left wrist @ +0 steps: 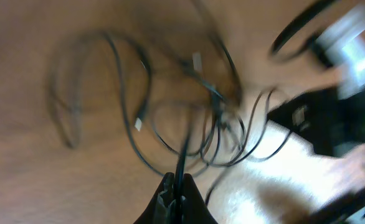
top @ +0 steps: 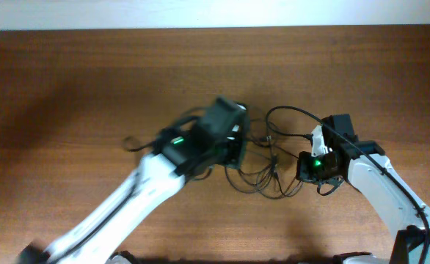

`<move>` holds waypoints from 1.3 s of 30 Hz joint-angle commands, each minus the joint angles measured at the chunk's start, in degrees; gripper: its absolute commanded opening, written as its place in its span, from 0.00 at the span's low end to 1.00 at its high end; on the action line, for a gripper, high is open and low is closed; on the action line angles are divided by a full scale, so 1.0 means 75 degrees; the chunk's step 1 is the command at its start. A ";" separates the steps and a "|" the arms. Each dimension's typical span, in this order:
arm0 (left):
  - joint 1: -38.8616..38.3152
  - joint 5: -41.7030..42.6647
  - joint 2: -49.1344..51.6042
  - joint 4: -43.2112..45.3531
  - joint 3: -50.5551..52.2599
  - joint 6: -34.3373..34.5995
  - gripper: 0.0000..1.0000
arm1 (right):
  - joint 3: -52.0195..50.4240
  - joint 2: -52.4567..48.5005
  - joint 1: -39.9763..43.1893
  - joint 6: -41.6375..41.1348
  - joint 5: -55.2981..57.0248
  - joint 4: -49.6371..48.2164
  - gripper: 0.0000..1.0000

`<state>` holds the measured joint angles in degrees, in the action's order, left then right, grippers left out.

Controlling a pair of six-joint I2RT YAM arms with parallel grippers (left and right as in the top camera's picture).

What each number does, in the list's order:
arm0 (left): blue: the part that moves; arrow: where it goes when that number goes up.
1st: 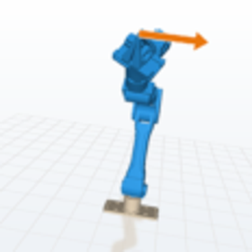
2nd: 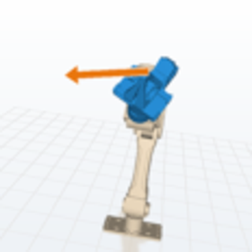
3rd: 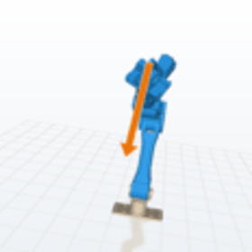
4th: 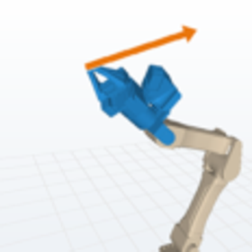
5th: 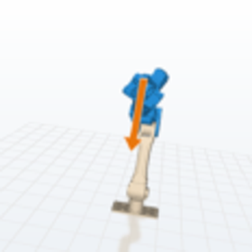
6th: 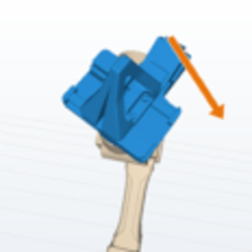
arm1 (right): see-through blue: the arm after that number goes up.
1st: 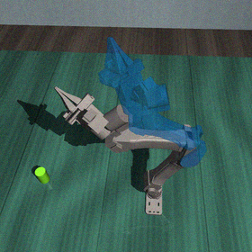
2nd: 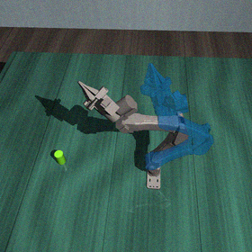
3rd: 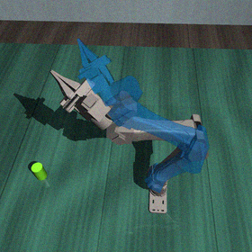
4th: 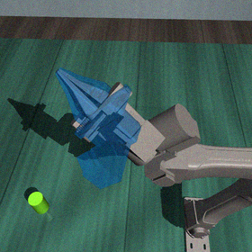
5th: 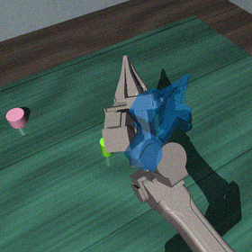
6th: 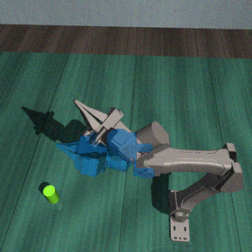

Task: Untangle cables

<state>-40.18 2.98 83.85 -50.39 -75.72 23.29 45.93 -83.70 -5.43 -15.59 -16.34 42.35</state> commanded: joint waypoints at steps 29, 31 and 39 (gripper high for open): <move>0.0466 -0.4797 -0.4721 0.0959 -0.0213 -0.0087 0.00 | -0.0041 -0.0035 0.0035 0.0076 0.0673 0.0000 0.85; 0.0466 -0.4797 -0.4954 0.1775 -0.0213 -0.0087 0.00 | -0.0041 -0.0035 0.0035 0.0076 0.0673 0.0000 0.90; 0.0466 -0.4514 -0.5004 0.2352 -0.0210 -0.0087 0.00 | -0.0041 -0.0035 0.0035 0.0076 0.0670 0.0003 0.99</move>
<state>-37.04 -31.53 46.39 -32.32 -76.47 22.94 46.04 -83.70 -5.39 -15.00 -11.84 42.37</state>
